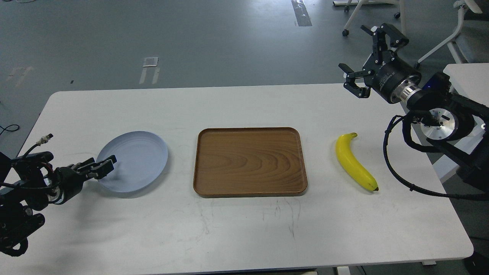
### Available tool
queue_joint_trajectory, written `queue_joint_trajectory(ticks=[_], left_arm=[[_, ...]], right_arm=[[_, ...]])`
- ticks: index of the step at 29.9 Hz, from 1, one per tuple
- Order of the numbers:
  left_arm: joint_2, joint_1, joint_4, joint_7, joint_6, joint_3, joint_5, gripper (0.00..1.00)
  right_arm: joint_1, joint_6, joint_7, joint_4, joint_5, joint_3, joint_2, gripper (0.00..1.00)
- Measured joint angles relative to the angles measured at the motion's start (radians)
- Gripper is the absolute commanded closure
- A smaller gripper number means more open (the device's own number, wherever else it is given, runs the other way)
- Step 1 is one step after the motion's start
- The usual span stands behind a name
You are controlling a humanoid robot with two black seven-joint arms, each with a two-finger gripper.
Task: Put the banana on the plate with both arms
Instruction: 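Grip the plate rim with the left gripper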
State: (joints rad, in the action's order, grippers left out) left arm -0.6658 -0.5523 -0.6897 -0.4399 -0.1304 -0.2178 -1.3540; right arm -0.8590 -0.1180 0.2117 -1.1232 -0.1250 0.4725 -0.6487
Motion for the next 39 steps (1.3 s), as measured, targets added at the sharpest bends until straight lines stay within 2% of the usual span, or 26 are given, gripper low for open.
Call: queue_joint_trajectory(ticks=[3, 5, 20, 28, 39], left_arm=[[0.0, 0.001, 0.001, 0.001, 0.008, 0.0, 0.0, 0.91], [0.0, 0.001, 0.001, 0.002, 0.017, 0.0, 0.0, 1.0], [-0.002, -0.016, 0.043, -0.004, 0.027, -0.002, 0.037, 1.0], [-0.003, -0.029, 0.028, -0.046, 0.029, -0.001, 0.147, 1.0], [-0.032, -0.096, 0.008, -0.049, 0.027, -0.004, 0.222, 1.0]], right_arm=[[0.0, 0.001, 0.0, 0.0, 0.0, 0.0, 0.0, 0.0], [0.0, 0.001, 0.0, 0.0, 0.0, 0.0, 0.0, 0.0], [-0.018, 0.006, 0.0, -0.003, -0.001, 0.003, -0.007, 0.0], [-0.022, 0.01, 0.0, -0.002, -0.001, 0.003, -0.004, 0.0], [-0.022, 0.017, 0.0, 0.005, -0.001, 0.003, 0.006, 0.0]])
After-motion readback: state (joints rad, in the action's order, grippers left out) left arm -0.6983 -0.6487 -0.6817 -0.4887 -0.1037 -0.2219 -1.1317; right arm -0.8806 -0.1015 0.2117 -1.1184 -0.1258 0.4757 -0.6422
